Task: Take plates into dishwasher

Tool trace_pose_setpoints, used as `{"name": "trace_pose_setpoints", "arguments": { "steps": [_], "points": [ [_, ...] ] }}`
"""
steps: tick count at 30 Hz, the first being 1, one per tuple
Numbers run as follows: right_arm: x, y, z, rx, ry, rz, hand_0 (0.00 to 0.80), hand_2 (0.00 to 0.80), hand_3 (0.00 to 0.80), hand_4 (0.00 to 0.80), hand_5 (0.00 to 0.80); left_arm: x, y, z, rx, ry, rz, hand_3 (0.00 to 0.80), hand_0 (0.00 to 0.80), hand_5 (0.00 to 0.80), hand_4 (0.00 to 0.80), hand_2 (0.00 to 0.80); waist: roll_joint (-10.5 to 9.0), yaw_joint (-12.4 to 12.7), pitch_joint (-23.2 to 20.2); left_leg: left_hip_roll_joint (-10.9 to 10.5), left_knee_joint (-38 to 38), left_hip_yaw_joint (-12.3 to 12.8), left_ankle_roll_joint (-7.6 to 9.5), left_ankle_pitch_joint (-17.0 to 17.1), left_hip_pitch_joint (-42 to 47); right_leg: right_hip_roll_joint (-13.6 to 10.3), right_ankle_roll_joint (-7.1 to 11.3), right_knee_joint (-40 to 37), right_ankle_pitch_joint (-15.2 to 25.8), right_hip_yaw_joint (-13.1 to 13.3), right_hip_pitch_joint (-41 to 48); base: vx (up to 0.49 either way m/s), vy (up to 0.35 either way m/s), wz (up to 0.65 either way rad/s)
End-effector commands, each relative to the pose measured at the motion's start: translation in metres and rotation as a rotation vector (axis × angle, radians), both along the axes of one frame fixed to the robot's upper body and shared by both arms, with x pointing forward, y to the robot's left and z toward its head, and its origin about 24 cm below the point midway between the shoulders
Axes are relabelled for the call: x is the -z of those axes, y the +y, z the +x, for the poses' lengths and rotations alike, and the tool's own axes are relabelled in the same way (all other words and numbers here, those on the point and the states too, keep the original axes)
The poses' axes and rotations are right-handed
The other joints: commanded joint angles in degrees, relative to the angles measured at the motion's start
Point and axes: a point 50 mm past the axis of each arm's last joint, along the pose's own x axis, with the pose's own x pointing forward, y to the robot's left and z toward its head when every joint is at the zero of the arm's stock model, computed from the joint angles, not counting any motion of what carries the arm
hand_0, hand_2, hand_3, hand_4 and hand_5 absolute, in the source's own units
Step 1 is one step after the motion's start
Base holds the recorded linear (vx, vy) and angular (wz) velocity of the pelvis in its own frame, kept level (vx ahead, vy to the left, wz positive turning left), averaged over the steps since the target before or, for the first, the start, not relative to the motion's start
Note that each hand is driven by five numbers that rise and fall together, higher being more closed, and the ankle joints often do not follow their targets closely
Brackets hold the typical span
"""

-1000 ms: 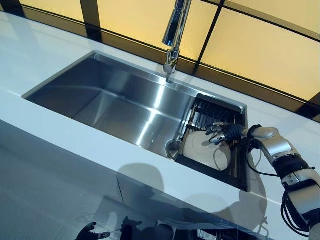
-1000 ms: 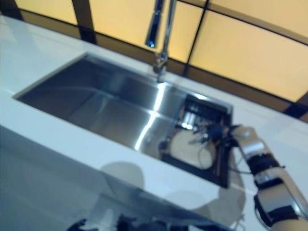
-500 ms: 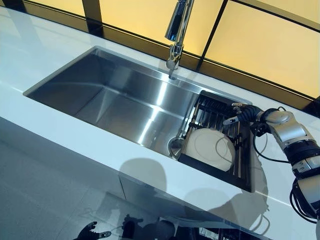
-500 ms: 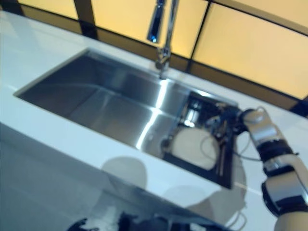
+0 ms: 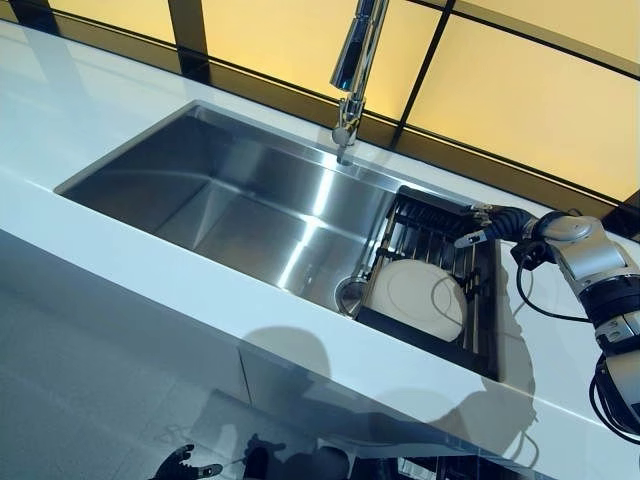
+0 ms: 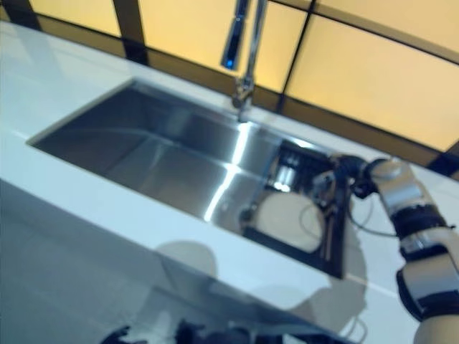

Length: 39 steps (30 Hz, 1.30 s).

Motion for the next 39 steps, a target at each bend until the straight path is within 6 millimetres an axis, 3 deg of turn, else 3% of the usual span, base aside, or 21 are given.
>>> {"name": "trace_pose_setpoints", "arguments": {
  "steps": [1,10,20,31,39],
  "points": [
    [-0.028,0.002,0.002,-0.025,-0.035,-0.112,0.0,0.0,0.0,0.0,0.0,-0.001,-0.003,0.002,0.049,-0.002,0.016,0.0,0.0,0.0,0.0,0.0,-0.44,2.17,-1.33,-0.39,4.94,1.0,1.24,-3.93,-3.53,-3.53,4.51,8.19,1.18,0.36,-4.56,-0.084,-0.027,0.0],
    [-0.018,0.011,0.007,-0.065,0.037,-0.107,0.0,0.0,0.0,0.0,0.0,-0.011,-0.008,0.025,0.054,-0.084,-0.001,0.0,0.0,0.0,0.0,0.0,0.74,2.81,2.53,-0.69,5.58,0.15,1.26,-3.13,-7.29,-3.67,4.2,9.14,1.28,0.29,-7.91,-0.098,0.0,0.01],
    [-0.023,0.01,0.01,-0.071,0.064,-0.123,0.0,0.0,0.0,0.0,0.0,-0.022,-0.022,0.048,0.081,-0.175,-0.048,0.0,0.0,0.0,0.0,0.0,2.94,3.17,5.86,-1.37,5.99,-0.59,1.3,-2.36,-10.82,-4.28,3.8,10.5,0.95,0.2,-11.55,-0.069,0.026,0.01],
    [-0.034,0.008,0.01,-0.066,0.068,-0.164,0.0,0.0,0.0,0.0,0.0,-0.025,-0.029,0.054,0.077,-0.209,-0.087,0.0,0.0,0.0,0.0,0.0,5.0,3.22,7.77,-1.8,6.16,-0.75,1.29,-1.56,-13.16,-4.74,3.45,11.81,0.61,0.05,-14.49,-0.024,0.036,0.02],
    [-0.023,0.008,0.007,-0.116,0.192,-0.152,0.0,0.0,0.0,0.0,0.0,-0.027,-0.03,0.056,0.078,-0.225,-0.095,0.0,0.0,0.0,0.0,0.0,5.1,3.34,8.21,-1.69,5.74,-0.86,1.12,-1.16,-13.62,-4.59,3.32,11.98,0.49,-0.05,-15.25,0.0,0.0,0.0]
  ]
}}
